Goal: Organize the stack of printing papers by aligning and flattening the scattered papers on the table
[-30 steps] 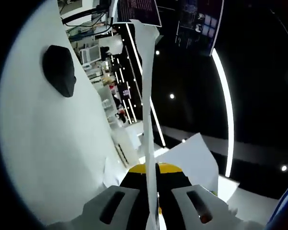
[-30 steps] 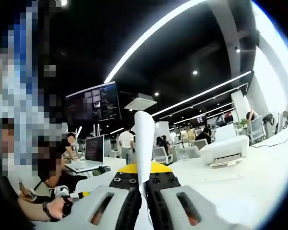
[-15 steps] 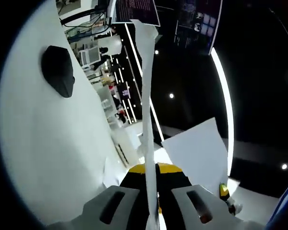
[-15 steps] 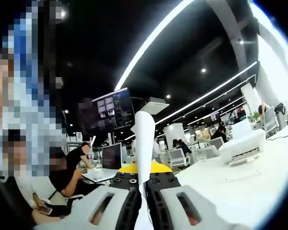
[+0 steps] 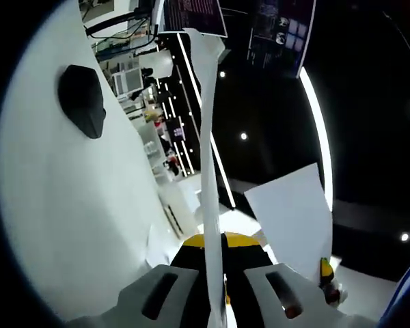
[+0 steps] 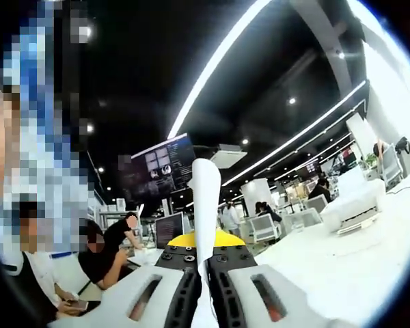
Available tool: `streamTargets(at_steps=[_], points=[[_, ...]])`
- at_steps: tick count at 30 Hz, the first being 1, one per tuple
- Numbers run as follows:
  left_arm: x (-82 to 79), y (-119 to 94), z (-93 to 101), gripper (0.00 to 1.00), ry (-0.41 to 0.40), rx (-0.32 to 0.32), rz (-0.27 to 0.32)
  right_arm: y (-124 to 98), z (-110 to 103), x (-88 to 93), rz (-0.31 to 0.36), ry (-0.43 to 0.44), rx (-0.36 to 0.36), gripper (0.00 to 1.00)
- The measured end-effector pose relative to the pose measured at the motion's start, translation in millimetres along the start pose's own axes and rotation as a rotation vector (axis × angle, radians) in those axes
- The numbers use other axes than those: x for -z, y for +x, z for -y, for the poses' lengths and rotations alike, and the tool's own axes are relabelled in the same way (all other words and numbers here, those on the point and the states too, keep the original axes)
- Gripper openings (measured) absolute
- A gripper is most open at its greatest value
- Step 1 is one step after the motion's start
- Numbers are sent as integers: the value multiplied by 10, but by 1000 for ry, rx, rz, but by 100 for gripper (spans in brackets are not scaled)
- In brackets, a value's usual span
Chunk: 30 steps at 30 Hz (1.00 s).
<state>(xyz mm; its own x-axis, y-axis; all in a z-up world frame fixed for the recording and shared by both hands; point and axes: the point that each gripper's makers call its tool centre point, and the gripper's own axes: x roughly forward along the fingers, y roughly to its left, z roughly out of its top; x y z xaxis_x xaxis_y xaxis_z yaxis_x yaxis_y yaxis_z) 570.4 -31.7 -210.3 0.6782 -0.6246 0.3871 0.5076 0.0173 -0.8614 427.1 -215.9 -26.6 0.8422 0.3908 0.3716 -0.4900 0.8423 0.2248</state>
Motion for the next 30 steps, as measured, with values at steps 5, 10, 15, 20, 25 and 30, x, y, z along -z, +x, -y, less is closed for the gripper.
streamTargets(at_steps=[5,10,15,20,25,30], points=[[5,0,3,6,1,1,-2,20,-40,-14,9,29,-19,0],[13,4,15,6,2,6,-7,24,-88,-75,48,148,-56,0],[17,5,15,6,0,9,-10,51,-113,-109,84,283,-96,0],[27,5,20,6,0,11,-12,131,-49,-29,98,393,-116,0],[33,5,16,6,1,12,-17,229,52,200,66,429,-89,0],[35,11,7,6,0,13,-21,273,75,398,42,557,-89,0]])
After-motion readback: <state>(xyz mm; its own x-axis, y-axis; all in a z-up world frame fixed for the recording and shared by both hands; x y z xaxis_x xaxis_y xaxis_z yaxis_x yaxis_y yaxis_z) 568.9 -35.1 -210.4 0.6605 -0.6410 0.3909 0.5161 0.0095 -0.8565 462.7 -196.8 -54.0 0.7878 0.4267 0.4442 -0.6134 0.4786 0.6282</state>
